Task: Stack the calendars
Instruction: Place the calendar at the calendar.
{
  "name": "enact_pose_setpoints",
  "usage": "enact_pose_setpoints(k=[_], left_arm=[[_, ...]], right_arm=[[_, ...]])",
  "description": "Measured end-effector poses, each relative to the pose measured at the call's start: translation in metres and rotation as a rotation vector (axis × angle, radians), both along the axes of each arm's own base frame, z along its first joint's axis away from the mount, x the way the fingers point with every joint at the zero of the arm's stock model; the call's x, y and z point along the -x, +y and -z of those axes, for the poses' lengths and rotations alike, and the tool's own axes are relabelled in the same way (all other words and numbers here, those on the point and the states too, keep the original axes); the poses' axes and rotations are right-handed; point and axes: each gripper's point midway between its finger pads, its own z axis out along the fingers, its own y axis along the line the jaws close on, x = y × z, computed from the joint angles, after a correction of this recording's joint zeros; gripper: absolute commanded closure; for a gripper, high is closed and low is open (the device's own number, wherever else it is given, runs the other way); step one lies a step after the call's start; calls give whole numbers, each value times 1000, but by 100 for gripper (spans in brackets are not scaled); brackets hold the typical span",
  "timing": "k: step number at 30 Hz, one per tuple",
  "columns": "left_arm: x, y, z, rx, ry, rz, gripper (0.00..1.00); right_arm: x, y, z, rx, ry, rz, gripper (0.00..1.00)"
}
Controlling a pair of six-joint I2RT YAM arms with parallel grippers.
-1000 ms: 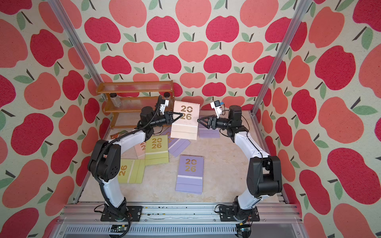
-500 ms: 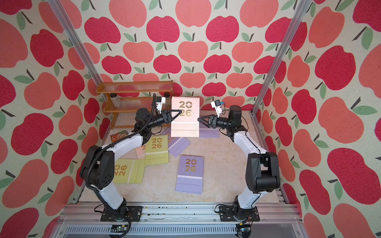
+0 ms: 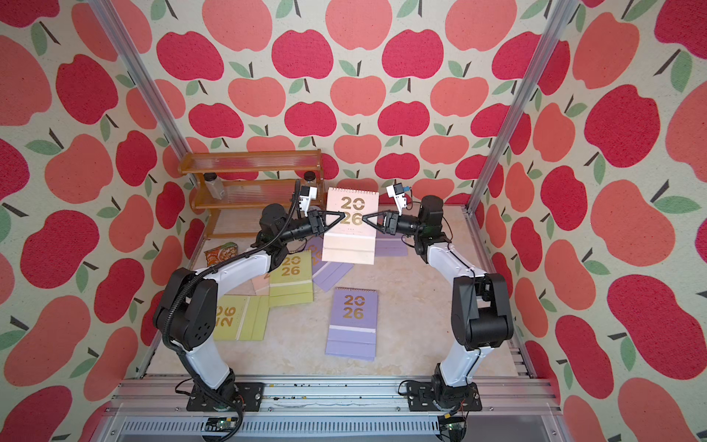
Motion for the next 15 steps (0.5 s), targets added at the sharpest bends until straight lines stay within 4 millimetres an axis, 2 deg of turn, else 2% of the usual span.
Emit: enact_pose_setpoints(k=[2,3,4,6,12,15], left_arm=[[-1,-1,4,-3,7,1,100],[-1,-1,5,-4,7,5,100],[-1,-1,6,-8,0,6,100],[-1,-1,6,-11,-20,12,99],[-2,3,11,-43,-31,27,70],[-6,10,16,-83,-19,29,62]], right_arm=[[0,0,-2,-6,-3,-2,83],[2,0,-2,-8,6,-9,96],[4,1,-3,-11,31,-25,100],[6,1,-4,-16,52,-35,100],[9,1,-6,-8,63,-60,100],[11,3,-5,12,53,-76,100]])
